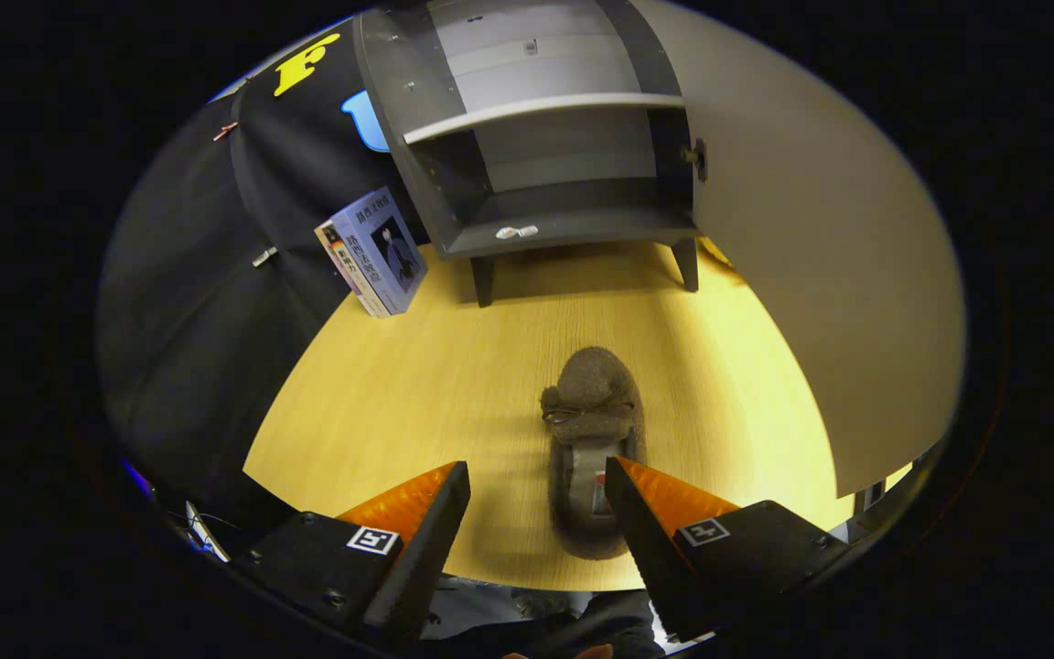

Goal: Open the shoe cabinet door, grab the shoes and put them into the shoe cabinet, then close the shoe cabinet door.

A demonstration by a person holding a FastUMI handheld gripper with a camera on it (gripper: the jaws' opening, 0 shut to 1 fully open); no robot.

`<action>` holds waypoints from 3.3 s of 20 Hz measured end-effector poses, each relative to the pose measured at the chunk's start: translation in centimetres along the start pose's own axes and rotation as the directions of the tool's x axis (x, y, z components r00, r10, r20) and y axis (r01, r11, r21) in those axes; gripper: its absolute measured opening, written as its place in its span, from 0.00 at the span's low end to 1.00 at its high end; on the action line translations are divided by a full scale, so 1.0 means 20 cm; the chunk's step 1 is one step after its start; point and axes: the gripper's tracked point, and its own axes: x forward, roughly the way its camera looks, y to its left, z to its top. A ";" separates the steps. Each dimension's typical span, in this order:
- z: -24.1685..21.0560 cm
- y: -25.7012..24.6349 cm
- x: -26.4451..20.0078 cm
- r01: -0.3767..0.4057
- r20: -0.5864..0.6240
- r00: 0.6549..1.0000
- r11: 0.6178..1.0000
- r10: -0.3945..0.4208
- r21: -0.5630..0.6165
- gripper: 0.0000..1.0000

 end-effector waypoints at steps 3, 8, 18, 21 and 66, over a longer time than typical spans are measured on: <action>-0.10 -0.02 0.18 0.021 -0.042 0.999 1.000 -0.021 -0.003 0.95; -0.07 -0.08 0.46 0.082 0.003 0.997 0.997 -0.082 0.002 0.74; 0.11 -0.13 0.48 0.144 0.125 0.982 0.989 -0.141 -0.018 0.05; 0.25 -0.10 0.34 0.114 0.158 0.981 0.993 -0.116 0.020 0.05; 2.54 0.20 0.69 0.064 0.208 0.975 0.997 -0.071 0.042 0.06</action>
